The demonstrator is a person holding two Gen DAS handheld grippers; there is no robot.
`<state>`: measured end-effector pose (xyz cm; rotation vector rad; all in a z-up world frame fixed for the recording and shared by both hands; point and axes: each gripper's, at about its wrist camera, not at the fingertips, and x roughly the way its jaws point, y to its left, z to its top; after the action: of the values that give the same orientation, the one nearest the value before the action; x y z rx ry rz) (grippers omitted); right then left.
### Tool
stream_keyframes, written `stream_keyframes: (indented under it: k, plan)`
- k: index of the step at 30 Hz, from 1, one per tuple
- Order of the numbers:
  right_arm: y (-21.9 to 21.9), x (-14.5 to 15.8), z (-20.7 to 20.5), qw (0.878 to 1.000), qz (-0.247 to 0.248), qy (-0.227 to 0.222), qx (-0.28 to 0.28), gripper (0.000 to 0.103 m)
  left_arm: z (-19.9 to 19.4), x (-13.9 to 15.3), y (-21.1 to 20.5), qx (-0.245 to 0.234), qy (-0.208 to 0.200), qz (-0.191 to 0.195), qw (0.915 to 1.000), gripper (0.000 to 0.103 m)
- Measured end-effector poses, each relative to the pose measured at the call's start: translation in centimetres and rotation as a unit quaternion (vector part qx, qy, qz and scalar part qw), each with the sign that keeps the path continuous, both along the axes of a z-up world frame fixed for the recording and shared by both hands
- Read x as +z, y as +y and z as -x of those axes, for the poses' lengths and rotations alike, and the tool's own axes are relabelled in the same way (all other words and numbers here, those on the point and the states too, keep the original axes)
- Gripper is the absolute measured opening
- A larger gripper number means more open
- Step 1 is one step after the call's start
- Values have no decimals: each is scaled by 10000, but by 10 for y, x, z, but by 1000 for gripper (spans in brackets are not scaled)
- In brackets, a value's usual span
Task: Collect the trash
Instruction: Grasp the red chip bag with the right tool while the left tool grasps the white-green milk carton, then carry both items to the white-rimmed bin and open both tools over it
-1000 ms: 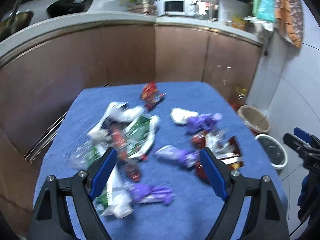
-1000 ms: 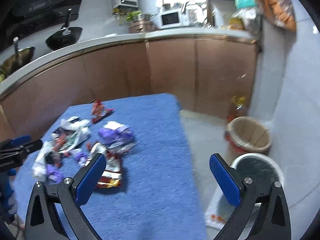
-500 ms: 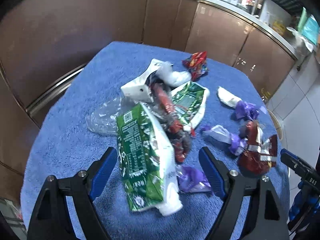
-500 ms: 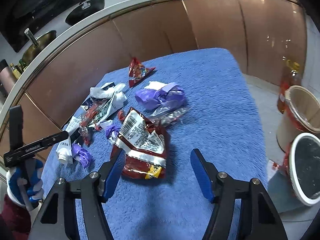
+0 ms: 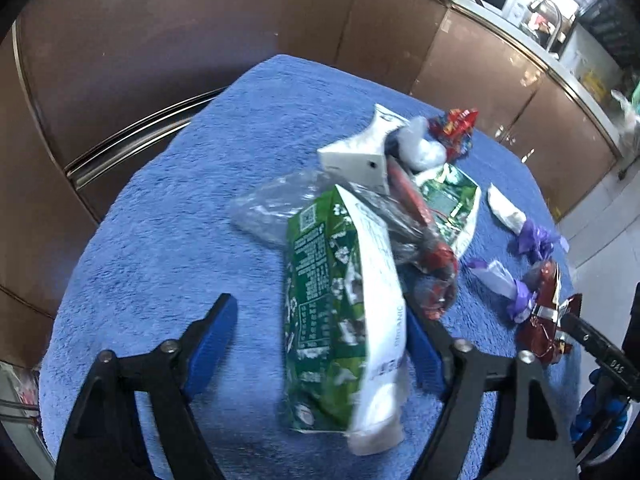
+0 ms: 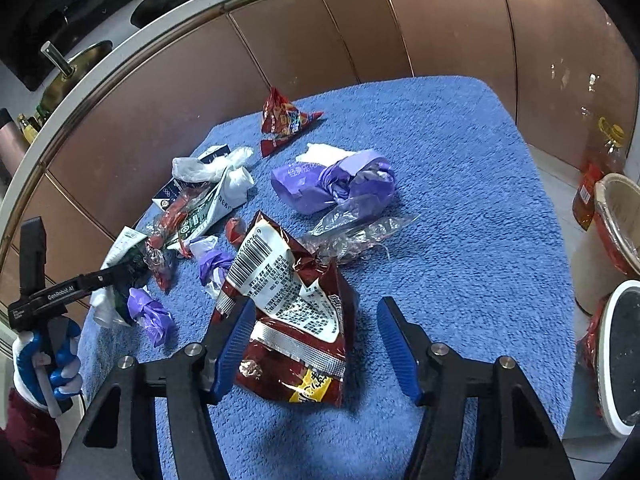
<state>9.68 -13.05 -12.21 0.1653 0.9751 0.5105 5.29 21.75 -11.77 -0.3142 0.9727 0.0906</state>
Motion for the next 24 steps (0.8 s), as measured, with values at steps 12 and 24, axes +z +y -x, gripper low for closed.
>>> stream_keyframes:
  k: [12, 24]
  plan:
    - [12, -15, -5, 9994, -59, 267, 189, 25, 12, 0, 18, -116, -118, 529, 9985, 35]
    - [2, 26, 39, 9992, -196, -323, 104, 8, 45, 46, 0, -270, -768, 500, 9954, 34]
